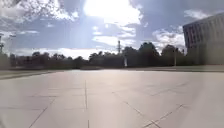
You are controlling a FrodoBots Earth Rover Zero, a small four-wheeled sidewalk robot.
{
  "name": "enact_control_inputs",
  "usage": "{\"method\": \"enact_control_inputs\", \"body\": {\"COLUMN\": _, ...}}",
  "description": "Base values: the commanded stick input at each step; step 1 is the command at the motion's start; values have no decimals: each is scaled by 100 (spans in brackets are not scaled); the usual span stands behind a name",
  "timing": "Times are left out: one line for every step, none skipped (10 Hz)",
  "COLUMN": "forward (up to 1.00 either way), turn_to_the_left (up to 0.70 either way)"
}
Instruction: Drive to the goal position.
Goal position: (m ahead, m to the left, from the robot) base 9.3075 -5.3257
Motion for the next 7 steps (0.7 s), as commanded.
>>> {"method": "enact_control_inputs", "body": {"forward": 70, "turn_to_the_left": -1}}
{"method": "enact_control_inputs", "body": {"forward": 70, "turn_to_the_left": -1}}
{"method": "enact_control_inputs", "body": {"forward": 70, "turn_to_the_left": -1}}
{"method": "enact_control_inputs", "body": {"forward": 70, "turn_to_the_left": -1}}
{"method": "enact_control_inputs", "body": {"forward": 70, "turn_to_the_left": -1}}
{"method": "enact_control_inputs", "body": {"forward": 70, "turn_to_the_left": -1}}
{"method": "enact_control_inputs", "body": {"forward": 70, "turn_to_the_left": -1}}
